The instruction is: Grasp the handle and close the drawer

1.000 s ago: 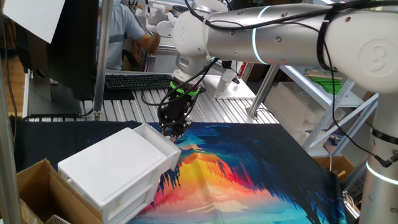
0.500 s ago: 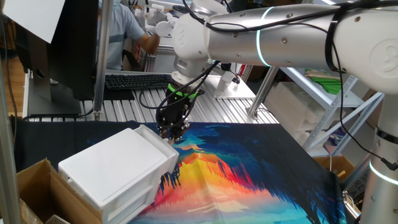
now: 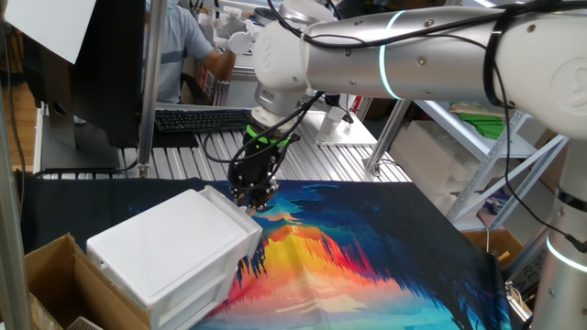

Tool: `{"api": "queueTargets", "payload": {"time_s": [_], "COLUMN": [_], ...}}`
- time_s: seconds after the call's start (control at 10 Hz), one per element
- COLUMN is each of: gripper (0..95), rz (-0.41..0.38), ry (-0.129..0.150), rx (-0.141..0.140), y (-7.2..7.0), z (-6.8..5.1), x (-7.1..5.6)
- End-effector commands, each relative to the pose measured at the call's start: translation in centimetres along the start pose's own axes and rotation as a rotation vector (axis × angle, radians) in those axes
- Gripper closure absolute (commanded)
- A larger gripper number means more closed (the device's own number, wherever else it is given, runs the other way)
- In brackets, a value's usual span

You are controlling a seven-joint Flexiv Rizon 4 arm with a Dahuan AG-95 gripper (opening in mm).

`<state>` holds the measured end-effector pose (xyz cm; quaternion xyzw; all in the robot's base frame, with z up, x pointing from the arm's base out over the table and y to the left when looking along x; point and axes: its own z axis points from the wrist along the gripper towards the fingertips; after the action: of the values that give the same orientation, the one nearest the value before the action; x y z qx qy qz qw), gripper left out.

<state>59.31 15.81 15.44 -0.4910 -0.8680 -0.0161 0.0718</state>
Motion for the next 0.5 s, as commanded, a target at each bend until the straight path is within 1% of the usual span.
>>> {"api": "queueTargets", "payload": {"time_s": [0.1,0.5], "gripper": [95.0,95.0], "rz": [0.003,0.002], "ry": [0.002,0.005], "rx": [0.002,0.0], "y": [0.05,-0.28], "z": [0.06,0.35], "x": [0.23,0.57]}}
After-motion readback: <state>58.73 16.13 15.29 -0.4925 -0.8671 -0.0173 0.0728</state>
